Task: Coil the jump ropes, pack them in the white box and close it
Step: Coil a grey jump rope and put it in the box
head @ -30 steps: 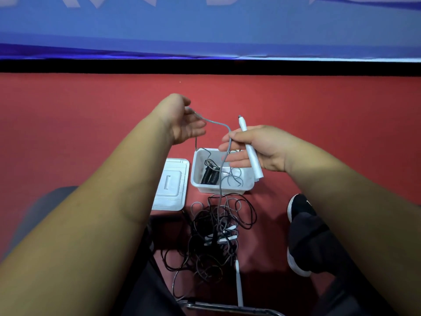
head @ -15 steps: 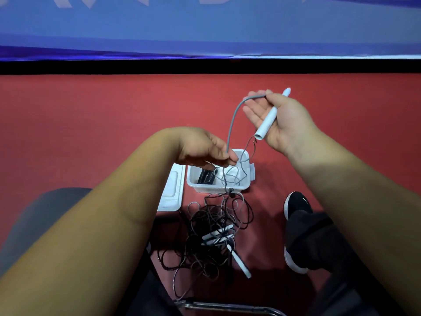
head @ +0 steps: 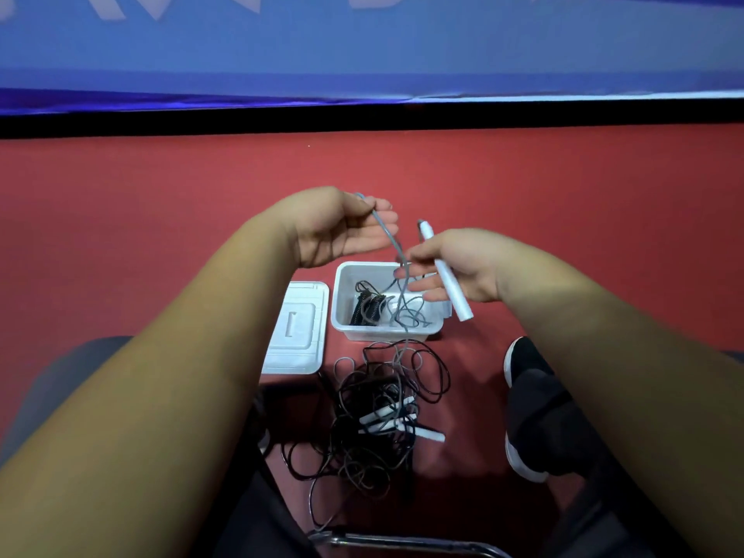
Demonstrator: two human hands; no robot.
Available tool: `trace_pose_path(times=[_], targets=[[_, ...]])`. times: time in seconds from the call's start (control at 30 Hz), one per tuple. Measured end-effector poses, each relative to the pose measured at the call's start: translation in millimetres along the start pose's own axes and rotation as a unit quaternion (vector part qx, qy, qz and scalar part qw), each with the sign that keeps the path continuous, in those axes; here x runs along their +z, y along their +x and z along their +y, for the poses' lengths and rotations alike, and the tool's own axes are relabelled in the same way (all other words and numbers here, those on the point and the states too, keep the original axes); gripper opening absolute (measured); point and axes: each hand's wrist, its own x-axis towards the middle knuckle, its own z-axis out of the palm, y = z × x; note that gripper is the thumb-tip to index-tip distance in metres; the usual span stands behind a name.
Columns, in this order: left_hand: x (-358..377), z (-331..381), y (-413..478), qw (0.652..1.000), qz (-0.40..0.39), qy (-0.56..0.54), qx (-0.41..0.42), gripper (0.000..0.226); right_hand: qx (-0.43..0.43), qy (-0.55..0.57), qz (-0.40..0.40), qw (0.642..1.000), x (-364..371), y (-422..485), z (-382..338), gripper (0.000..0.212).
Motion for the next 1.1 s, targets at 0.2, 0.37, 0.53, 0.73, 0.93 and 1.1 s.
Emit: trace_pose_path(times=[0.2, 0.37, 0.53, 0.73, 0.93, 1.1], targets=[[-13, 10, 2, 0.989, 0.060, -0.122, 0.062, 0.025, -0.044, -0.028, -0.094, 0.994, 10, -8, 5, 0.028], [-20, 11, 10, 0.986, 0.121, -0.102, 0.058, 0.029, -0.113, 0.031, -0.061, 0.991, 17, -18, -5, 0.022], [-19, -8, 11, 0.963, 0.103, 0.241, -0.056, 0.024, -0.146, 0.263, -0.013, 0.954, 18, -23, -21, 0.018], [-2, -26, 4, 0.924, -0.090, 0.364, -0.080, 0.046, -0.186, 0.470, 0.054, 0.861, 0, -18, -32, 0.020], [-1, -25, 8, 0.951, -0.073, 0.296, -0.050, 0.025, -0.144, 0.436, 0.079, 0.885, -10, -11, -23, 0.029], [4, -11, 4, 0.993, -0.012, 0.121, -0.013, 0.024, -0.053, 0.108, 0.071, 0.990, -15, 2, -8, 0.030]])
